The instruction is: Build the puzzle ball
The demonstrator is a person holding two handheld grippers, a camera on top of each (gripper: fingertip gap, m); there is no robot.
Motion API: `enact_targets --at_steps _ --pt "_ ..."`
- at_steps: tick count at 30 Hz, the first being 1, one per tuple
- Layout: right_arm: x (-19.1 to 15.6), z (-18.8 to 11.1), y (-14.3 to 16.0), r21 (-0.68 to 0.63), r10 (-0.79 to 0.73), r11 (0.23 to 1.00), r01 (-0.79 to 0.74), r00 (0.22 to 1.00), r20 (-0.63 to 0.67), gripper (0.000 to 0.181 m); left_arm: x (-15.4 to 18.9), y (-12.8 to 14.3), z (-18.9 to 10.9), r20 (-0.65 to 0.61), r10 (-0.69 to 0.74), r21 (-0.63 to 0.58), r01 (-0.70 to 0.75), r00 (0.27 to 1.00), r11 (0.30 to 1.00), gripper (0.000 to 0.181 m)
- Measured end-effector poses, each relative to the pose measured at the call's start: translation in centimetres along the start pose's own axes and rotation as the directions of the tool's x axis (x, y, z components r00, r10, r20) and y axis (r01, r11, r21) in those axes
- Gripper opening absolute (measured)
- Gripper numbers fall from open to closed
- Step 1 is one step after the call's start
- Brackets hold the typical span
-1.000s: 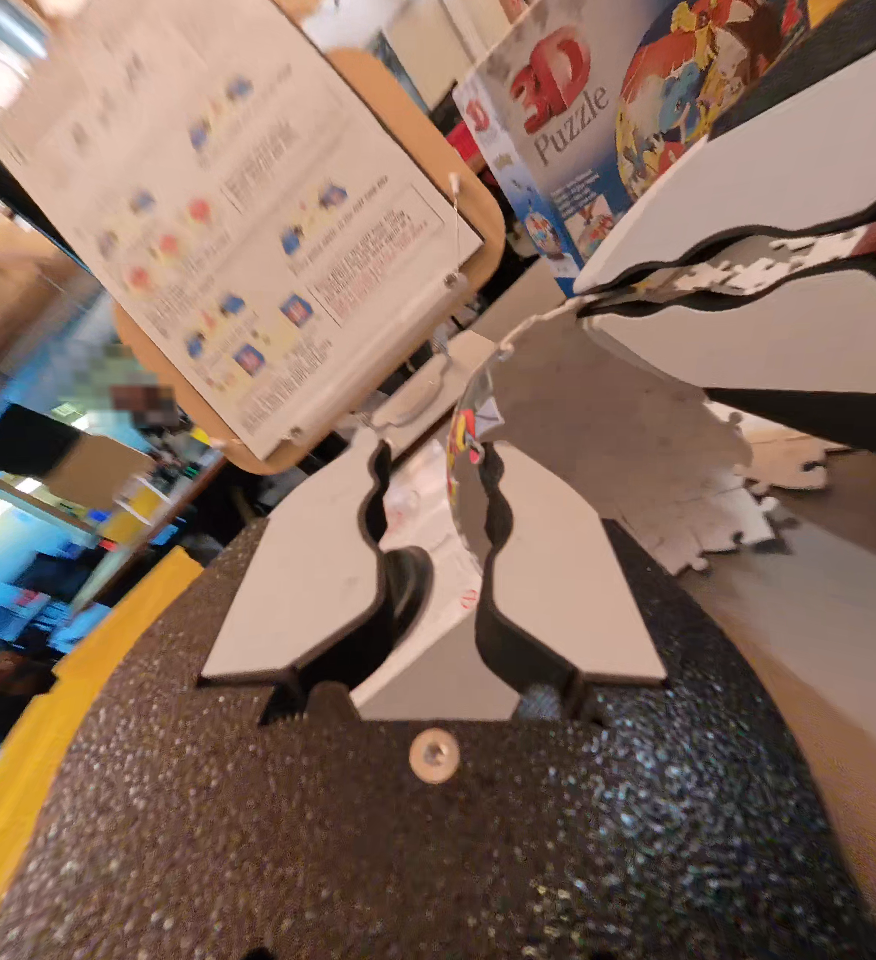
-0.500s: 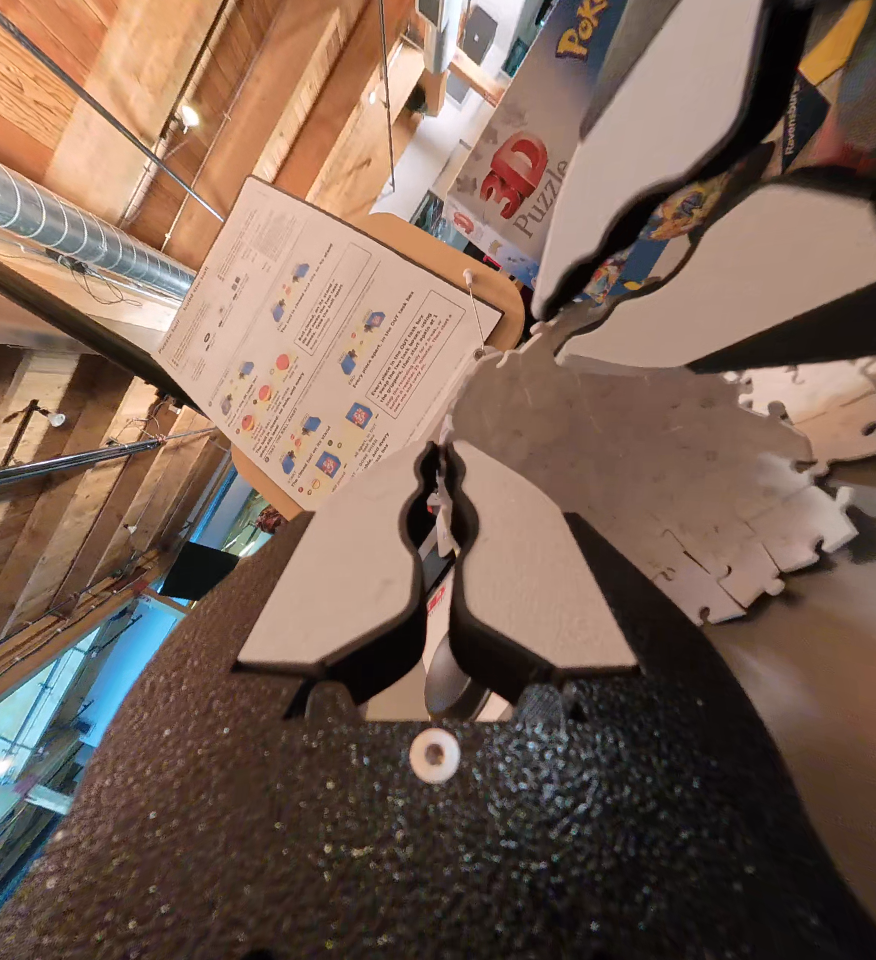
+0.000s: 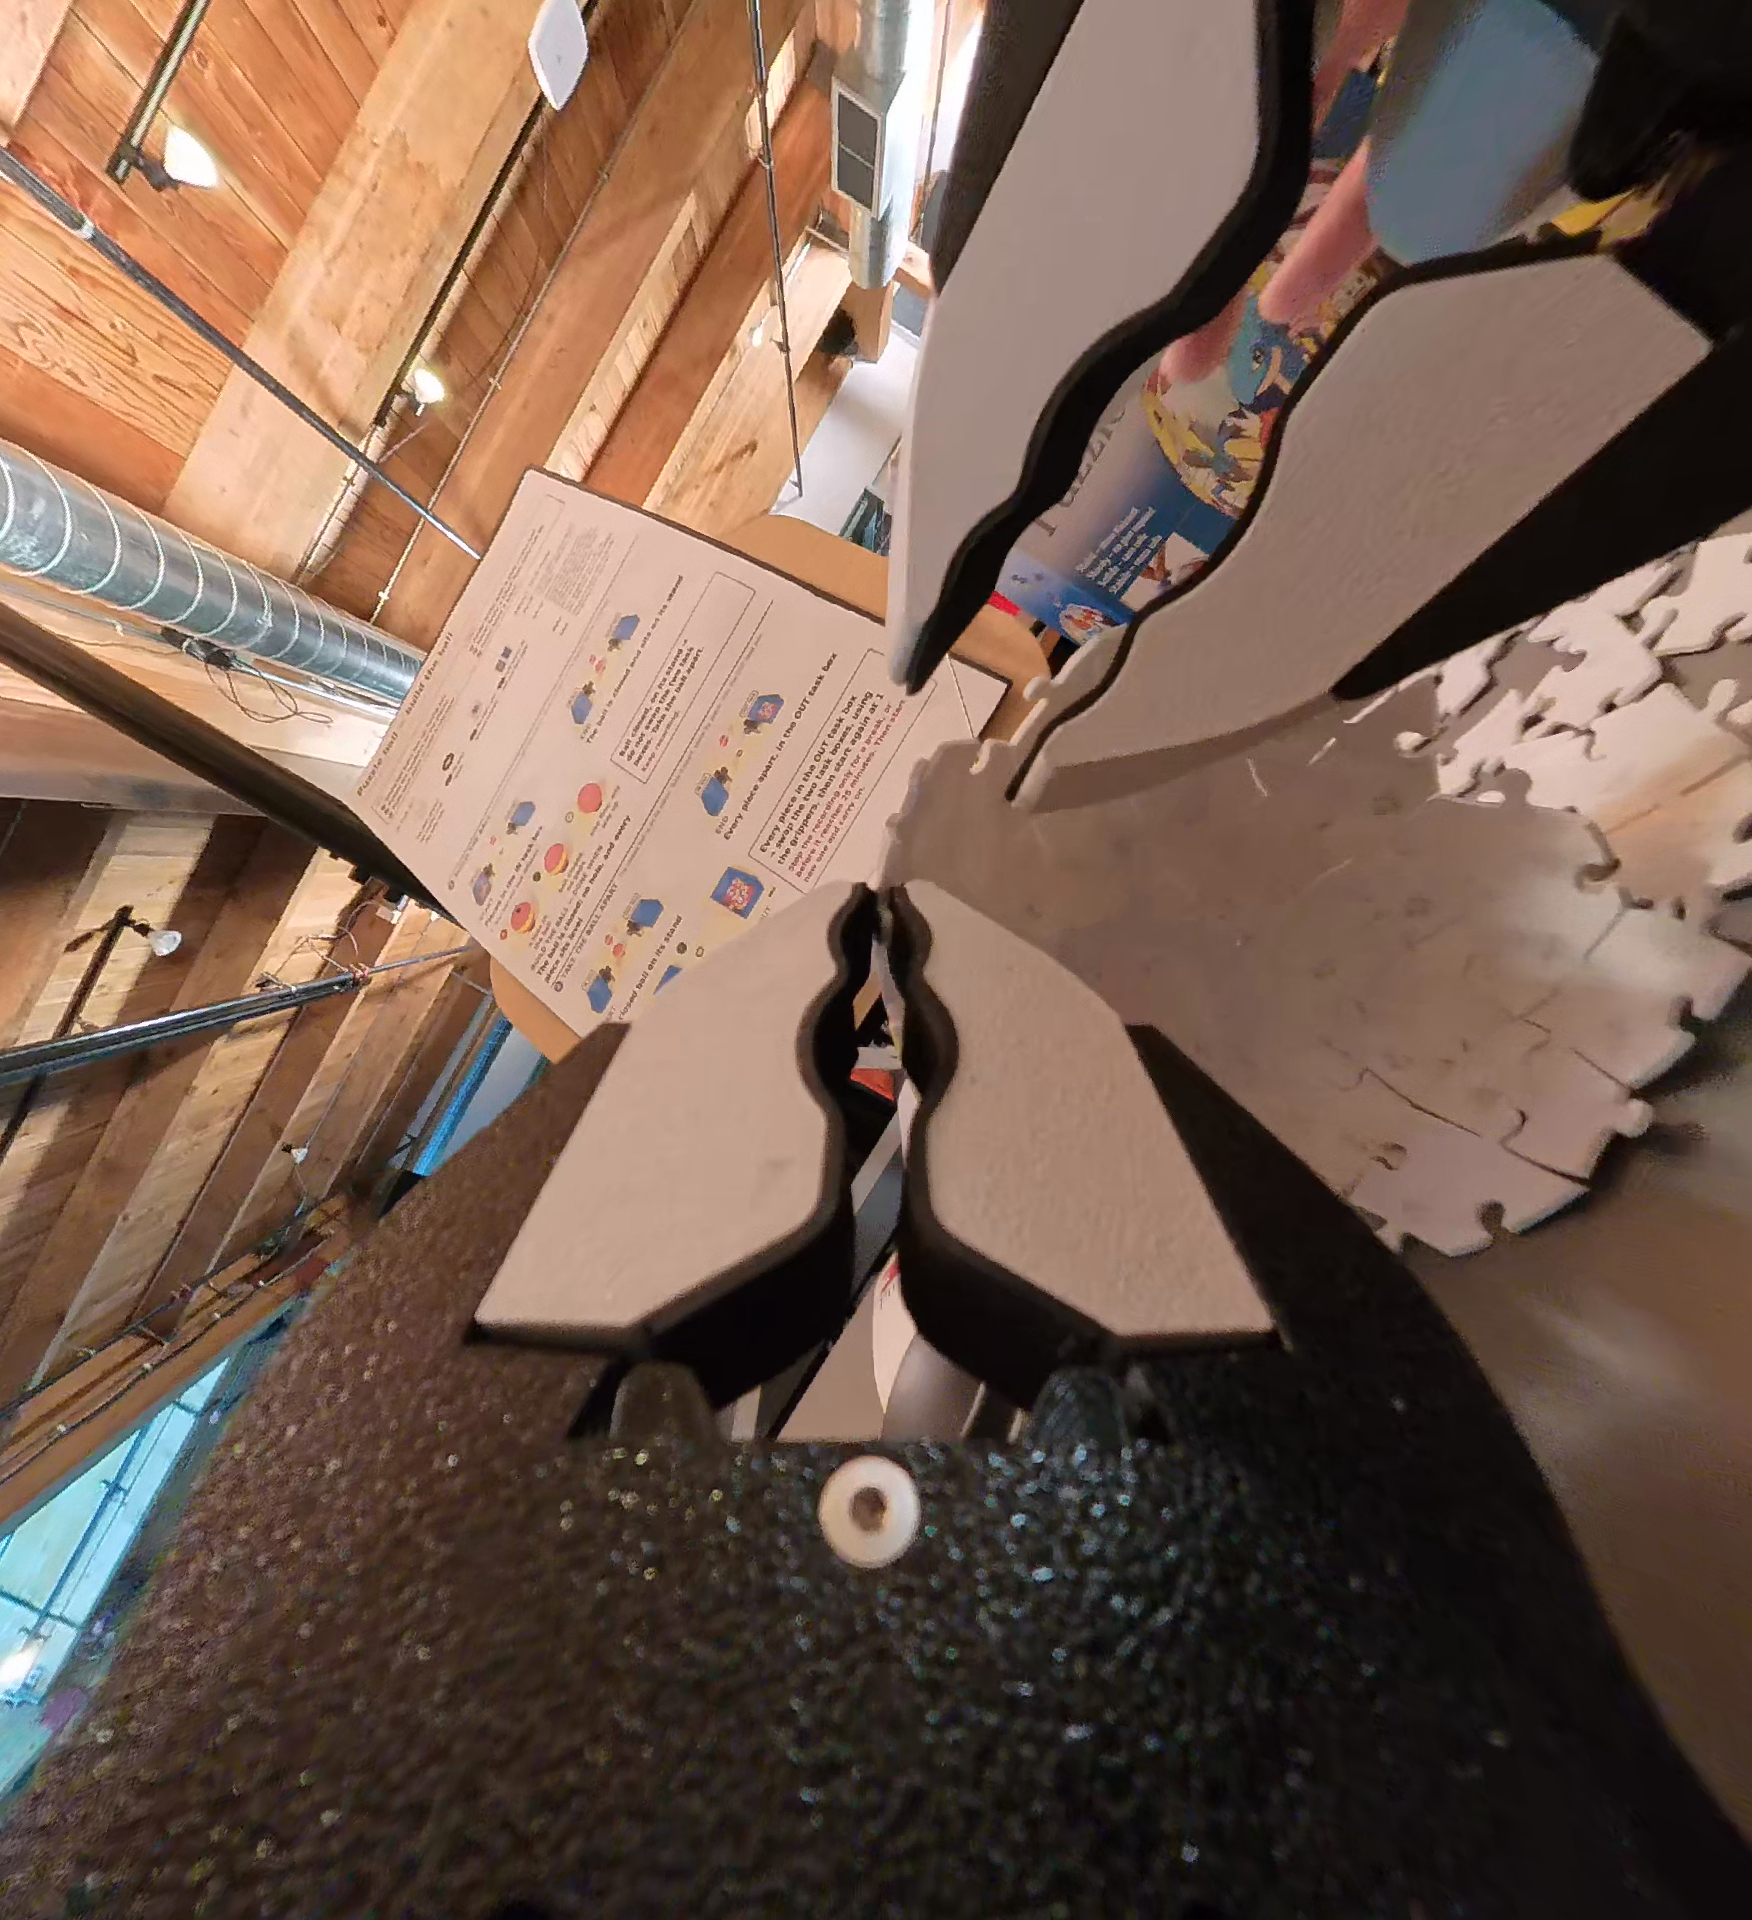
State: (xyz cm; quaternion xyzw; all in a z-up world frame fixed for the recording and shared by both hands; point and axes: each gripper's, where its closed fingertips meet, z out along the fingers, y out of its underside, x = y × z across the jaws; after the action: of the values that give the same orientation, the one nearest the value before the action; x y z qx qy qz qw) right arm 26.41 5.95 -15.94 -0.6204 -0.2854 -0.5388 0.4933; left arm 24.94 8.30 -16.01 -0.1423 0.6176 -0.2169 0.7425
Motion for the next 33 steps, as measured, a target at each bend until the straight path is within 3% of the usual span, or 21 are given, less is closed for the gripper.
enact_targets --at_steps 1,4,8,10,13,19,33 --pt "-0.2 0.1 0.0 0.0 -0.021 1.0 0.021 1.0 0.019 0.026 0.0 0.0 0.0 -0.001 0.003 0.005 -0.003 1.0 1.0 0.002" --pt "-0.8 -0.1 0.5 -0.007 -0.037 0.999 0.038 0.993 0.112 0.027 0.1 -0.1 0.0 0.001 0.029 0.015 -0.029 1.0 0.999 0.002" --pt "0.0 -0.9 0.1 0.004 0.072 0.997 -0.074 0.973 0.22 0.03 0.0 0.0 0.0 0.008 0.033 0.019 -0.033 0.999 0.999 0.002" --pt "0.9 -0.8 0.1 -0.005 0.062 0.998 -0.062 0.976 0.209 0.03 0.1 -0.1 0.1 0.007 0.038 0.025 -0.038 0.999 0.999 0.002" --pt "0.6 -1.0 -0.4 -0.003 0.054 0.998 -0.056 0.955 0.293 0.031 0.2 -0.2 0.2 0.007 0.059 0.032 -0.059 0.998 0.998 0.002" --pt "2.1 -1.3 -0.7 -0.003 0.157 0.987 -0.163 0.942 0.298 0.032 0.2 -0.3 0.1 0.008 0.063 0.034 -0.063 0.998 0.997 0.002" --pt "0.3 0.5 0.2 -0.098 -0.067 0.989 0.112 0.923 0.379 0.02 0.4 -0.5 0.2 0.016 0.091 0.049 -0.092 0.996 0.995 0.002"
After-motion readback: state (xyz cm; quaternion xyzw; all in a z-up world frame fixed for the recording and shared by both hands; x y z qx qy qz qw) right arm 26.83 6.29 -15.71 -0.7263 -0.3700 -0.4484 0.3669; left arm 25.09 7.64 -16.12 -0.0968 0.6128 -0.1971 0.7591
